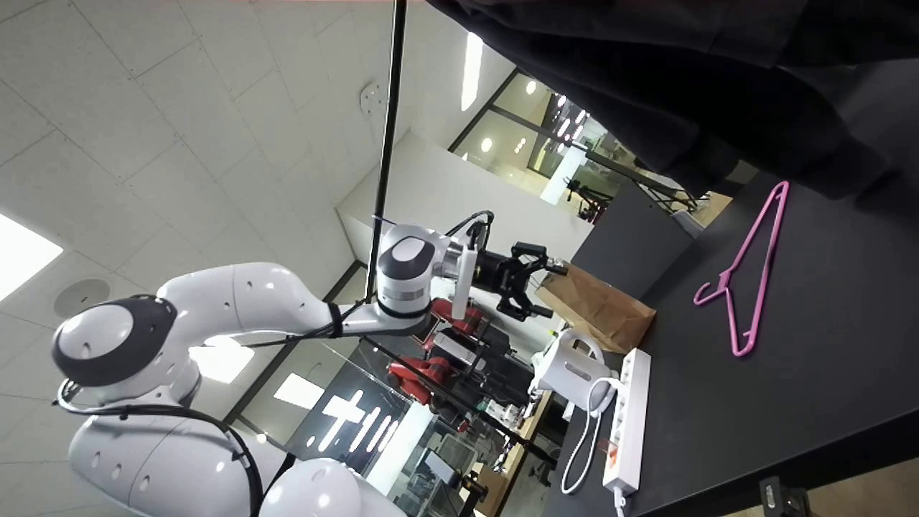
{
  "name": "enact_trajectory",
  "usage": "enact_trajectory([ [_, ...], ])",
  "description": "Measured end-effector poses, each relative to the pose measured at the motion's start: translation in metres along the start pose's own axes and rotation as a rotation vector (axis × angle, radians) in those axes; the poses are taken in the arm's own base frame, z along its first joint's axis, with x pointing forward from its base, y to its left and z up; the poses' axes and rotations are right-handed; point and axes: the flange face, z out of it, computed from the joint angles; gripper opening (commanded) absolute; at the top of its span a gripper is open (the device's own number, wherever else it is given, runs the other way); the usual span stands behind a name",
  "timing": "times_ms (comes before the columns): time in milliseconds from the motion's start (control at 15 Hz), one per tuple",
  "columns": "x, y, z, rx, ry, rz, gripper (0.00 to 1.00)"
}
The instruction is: Put the pink hanger on the rack.
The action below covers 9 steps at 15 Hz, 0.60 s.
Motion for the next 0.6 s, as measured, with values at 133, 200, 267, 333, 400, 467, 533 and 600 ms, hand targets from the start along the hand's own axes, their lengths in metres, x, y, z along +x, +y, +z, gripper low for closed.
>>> enact_trajectory([
  [133, 0.023, 0.030, 0.019, 0.023, -0.014, 0.034, 1.00],
  [200, 0.034, 0.045, 0.029, 0.044, -0.018, 0.057, 1.00],
  [267, 0.045, 0.060, 0.039, 0.068, -0.019, 0.081, 1.00],
  [333, 0.055, 0.070, 0.052, 0.095, -0.024, 0.105, 1.00],
  [400, 0.062, 0.074, 0.067, 0.132, -0.048, 0.125, 1.00],
  [467, 0.068, 0.076, 0.081, 0.160, -0.072, 0.134, 1.00],
  [533, 0.073, 0.076, 0.091, 0.172, -0.086, 0.138, 1.00],
  [600, 0.076, 0.076, 0.096, 0.176, -0.094, 0.139, 1.00],
])
